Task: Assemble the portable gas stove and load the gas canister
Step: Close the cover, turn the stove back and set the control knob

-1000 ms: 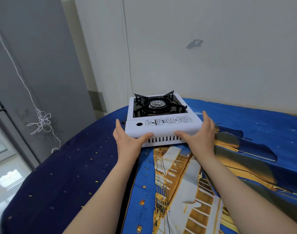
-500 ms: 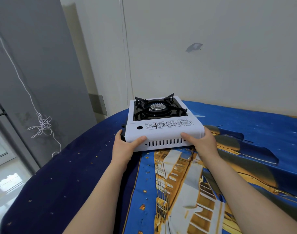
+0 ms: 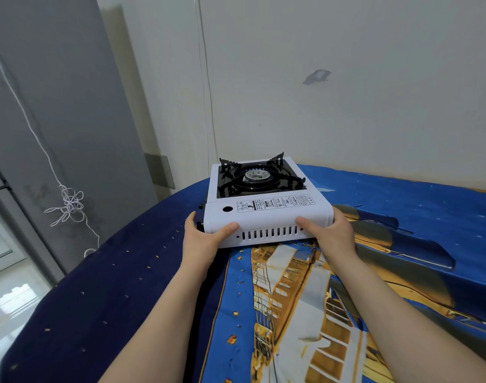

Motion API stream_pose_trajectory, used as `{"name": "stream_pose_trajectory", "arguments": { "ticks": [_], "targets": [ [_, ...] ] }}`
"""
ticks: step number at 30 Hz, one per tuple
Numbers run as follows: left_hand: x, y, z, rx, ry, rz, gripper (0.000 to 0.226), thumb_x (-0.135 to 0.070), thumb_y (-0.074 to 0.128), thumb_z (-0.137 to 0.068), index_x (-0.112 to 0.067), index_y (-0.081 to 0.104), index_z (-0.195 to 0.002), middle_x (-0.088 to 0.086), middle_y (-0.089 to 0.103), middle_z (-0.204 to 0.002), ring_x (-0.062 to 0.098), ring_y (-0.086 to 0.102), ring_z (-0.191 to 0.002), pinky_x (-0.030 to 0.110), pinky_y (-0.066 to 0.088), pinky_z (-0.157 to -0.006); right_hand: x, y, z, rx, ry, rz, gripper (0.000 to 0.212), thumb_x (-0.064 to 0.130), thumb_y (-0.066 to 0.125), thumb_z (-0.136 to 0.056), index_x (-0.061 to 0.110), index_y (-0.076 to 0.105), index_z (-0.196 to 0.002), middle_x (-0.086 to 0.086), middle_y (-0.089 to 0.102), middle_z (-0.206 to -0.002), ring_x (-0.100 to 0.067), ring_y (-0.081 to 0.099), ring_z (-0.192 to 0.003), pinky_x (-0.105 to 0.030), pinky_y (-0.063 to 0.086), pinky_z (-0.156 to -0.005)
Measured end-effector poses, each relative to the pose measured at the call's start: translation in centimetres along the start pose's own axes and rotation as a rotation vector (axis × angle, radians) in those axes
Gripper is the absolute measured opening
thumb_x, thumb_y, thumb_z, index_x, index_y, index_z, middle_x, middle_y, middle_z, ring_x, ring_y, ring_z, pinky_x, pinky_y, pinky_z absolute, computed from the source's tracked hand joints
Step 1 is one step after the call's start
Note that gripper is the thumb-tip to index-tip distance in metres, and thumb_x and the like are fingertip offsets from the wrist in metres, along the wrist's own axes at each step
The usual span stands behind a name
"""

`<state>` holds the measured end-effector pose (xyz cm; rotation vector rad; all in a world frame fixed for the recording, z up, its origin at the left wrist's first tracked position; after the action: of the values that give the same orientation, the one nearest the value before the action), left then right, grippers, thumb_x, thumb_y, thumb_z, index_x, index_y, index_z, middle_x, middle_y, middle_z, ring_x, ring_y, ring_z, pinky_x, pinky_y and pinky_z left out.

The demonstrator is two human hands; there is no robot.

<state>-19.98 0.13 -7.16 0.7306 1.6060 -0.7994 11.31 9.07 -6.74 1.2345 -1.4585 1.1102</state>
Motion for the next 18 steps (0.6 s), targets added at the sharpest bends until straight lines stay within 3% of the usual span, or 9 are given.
{"name": "stream_pose_trajectory", "arguments": {
  "ticks": [13, 18],
  "targets": [
    [-0.09, -0.03, -0.09, -0.008, 0.018, 0.019, 0.12, -0.05, 0.088, -0.047, -0.024, 0.026, -0.147, 0.004, 0.035, -0.151, 0.024, 0.041, -0.131, 0.042, 0.038, -0.106, 0.36, -0.03, 0.19, -0.018, 0.005, 0.018, 0.062, 0.029, 0.085, -0.068, 0.015, 0.058, -0.122, -0.006, 0.068, -0.113, -0.023, 0.066, -0.097, -0.048, 0.059, -0.078],
    [-0.25, 0.05, 0.0, -0.005, 0.023, 0.005, 0.125, -0.059, 0.084, -0.04, -0.025, 0.028, -0.146, 0.003, 0.035, -0.15, 0.023, 0.041, -0.131, 0.038, 0.039, -0.103, 0.38, -0.06, 0.24, -0.022, 0.023, 0.021, 0.063, 0.03, 0.085, -0.067, 0.015, 0.058, -0.122, -0.006, 0.067, -0.114, -0.025, 0.066, -0.099, -0.048, 0.058, -0.079]
  ]
}}
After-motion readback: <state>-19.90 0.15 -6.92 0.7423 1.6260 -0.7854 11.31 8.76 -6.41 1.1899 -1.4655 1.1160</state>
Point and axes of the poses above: each hand's wrist, its own z-axis away from the middle knuckle, its own y-axis out of the palm, x = y × z, the point moved 10 cm from there along -z, towards the middle knuckle
